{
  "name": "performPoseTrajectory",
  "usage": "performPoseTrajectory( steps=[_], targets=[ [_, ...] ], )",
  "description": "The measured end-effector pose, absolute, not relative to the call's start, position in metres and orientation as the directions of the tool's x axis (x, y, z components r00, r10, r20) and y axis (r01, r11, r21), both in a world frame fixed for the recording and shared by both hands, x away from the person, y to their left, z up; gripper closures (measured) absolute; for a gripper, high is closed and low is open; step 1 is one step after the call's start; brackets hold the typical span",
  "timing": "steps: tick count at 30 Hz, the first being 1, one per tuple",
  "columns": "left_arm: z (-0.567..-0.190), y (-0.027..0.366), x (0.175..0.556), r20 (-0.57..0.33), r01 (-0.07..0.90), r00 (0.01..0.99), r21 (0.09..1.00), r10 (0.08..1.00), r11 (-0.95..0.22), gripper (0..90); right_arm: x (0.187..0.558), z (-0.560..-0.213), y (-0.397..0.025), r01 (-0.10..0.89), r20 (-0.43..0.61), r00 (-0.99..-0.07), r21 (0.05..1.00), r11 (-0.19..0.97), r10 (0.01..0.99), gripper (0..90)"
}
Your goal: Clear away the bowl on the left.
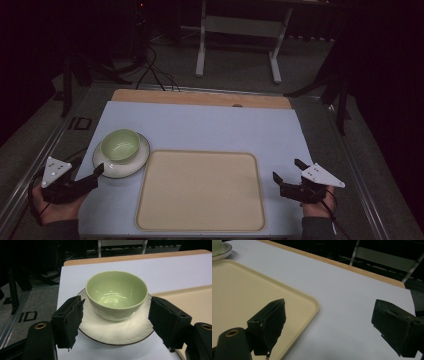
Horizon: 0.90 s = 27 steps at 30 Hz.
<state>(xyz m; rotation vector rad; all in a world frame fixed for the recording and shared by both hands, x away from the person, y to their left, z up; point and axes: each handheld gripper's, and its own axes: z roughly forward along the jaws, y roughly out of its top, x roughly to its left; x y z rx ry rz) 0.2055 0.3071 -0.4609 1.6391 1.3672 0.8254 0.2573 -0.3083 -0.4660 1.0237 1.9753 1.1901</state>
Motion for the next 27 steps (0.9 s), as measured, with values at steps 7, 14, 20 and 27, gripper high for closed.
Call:
performPoseTrajectory(
  steps=[7, 14, 20, 27],
  targets=[
    [-0.461, 0.305, 0.206, -0.034, 0.439, 0.189, 0.897, 0.981, -0.054, 28.9, 0.257, -0.466, -0.31, 0.294, -0.108, -0.507, 0.911, 0.289, 0.855, 12.2],
    [-0.46, 0.301, 0.207, -0.036, 0.443, 0.188, 0.895, 0.982, -0.052, 29.1, 0.257, -0.466, -0.31, 0.294, -0.11, -0.509, 0.91, 0.292, 0.854, 12.2],
    [-0.458, 0.301, 0.219, -0.063, 0.453, 0.173, 0.891, 0.983, -0.022, 28.2, 0.259, -0.467, -0.308, 0.293, -0.113, -0.518, 0.908, 0.3, 0.848, 12.2],
    [-0.45, 0.301, 0.231, -0.087, 0.441, 0.168, 0.897, 0.982, 0.004, 27.5, 0.259, -0.467, -0.307, 0.287, -0.117, -0.51, 0.911, 0.296, 0.852, 13.7]
  ],
)
